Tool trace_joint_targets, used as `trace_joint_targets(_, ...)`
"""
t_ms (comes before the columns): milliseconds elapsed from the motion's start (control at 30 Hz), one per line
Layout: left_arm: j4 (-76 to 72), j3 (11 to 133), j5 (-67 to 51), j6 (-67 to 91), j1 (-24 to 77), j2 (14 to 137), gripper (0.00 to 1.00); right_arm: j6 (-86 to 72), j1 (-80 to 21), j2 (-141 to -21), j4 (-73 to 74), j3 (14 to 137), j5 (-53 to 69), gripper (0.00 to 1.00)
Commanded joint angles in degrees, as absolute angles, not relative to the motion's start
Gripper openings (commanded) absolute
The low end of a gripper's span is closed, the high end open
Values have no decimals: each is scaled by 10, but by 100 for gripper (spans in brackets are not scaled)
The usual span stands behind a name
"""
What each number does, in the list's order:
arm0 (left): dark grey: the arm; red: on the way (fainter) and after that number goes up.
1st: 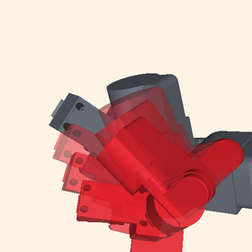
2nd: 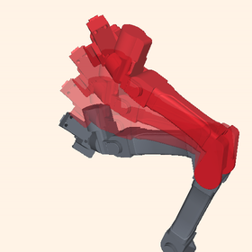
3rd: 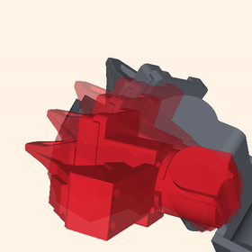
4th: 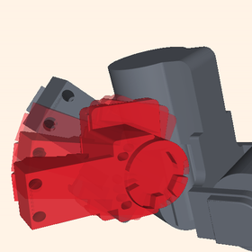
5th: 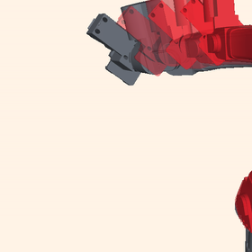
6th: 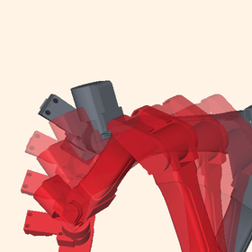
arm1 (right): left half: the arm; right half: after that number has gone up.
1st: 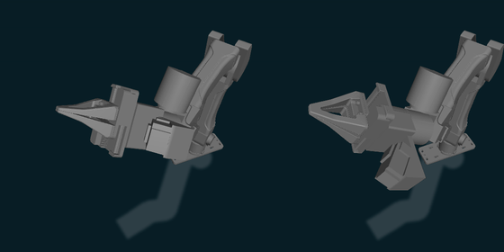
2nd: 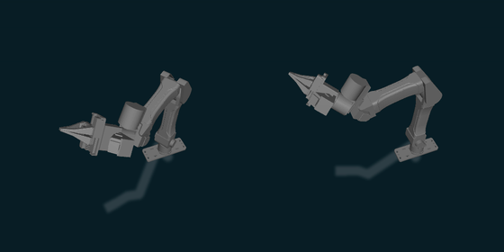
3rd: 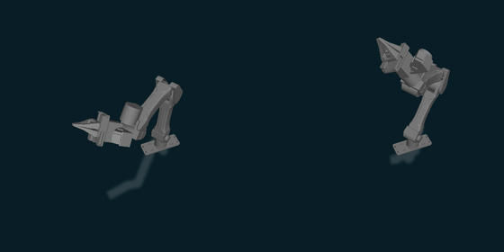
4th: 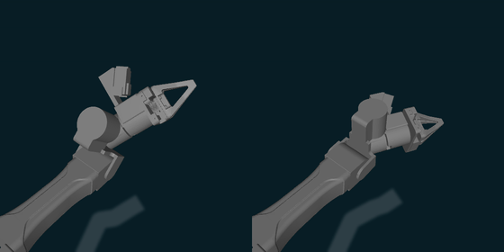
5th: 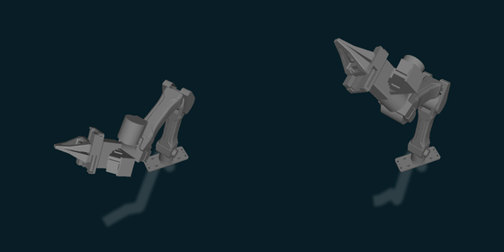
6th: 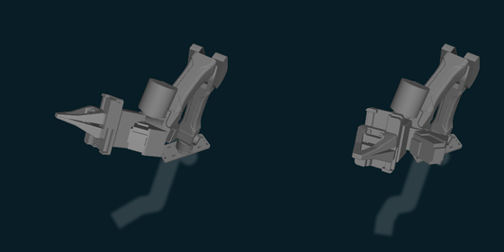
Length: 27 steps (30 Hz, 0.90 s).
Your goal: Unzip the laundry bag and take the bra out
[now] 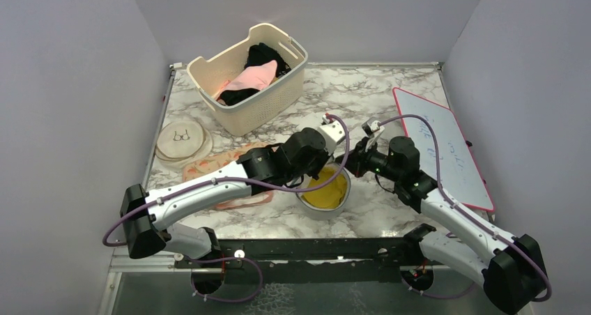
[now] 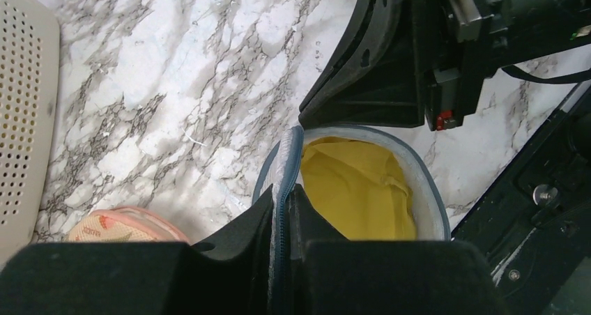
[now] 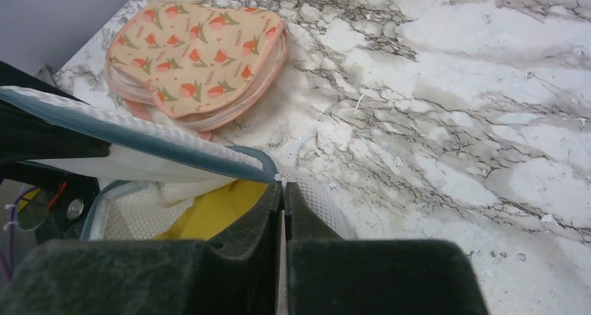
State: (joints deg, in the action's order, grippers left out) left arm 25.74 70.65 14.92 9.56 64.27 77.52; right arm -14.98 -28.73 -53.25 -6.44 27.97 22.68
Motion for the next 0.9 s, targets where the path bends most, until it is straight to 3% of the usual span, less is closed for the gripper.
trace_joint_targets(0,241,692,164,98,646,745,0,-157,-280,-539,-62,283,195,1)
trace_joint_targets(167,243,684,174,99,647,751,2,-151,-280,-527,-66,286,227,1)
trace_joint_targets(400,253,697,184,98,647,780,34,-139,-280,-505,-60,282,253,1)
trace_joint_targets(567,271,728,199,94,647,824,47,-136,-280,-496,-55,285,271,1)
trace_joint_targets(767,283,754,207,100,647,857,50,-130,-280,-488,-45,285,282,1)
trace_joint_targets(867,283,757,205,99,647,858,35,-129,-280,-485,-44,282,284,1)
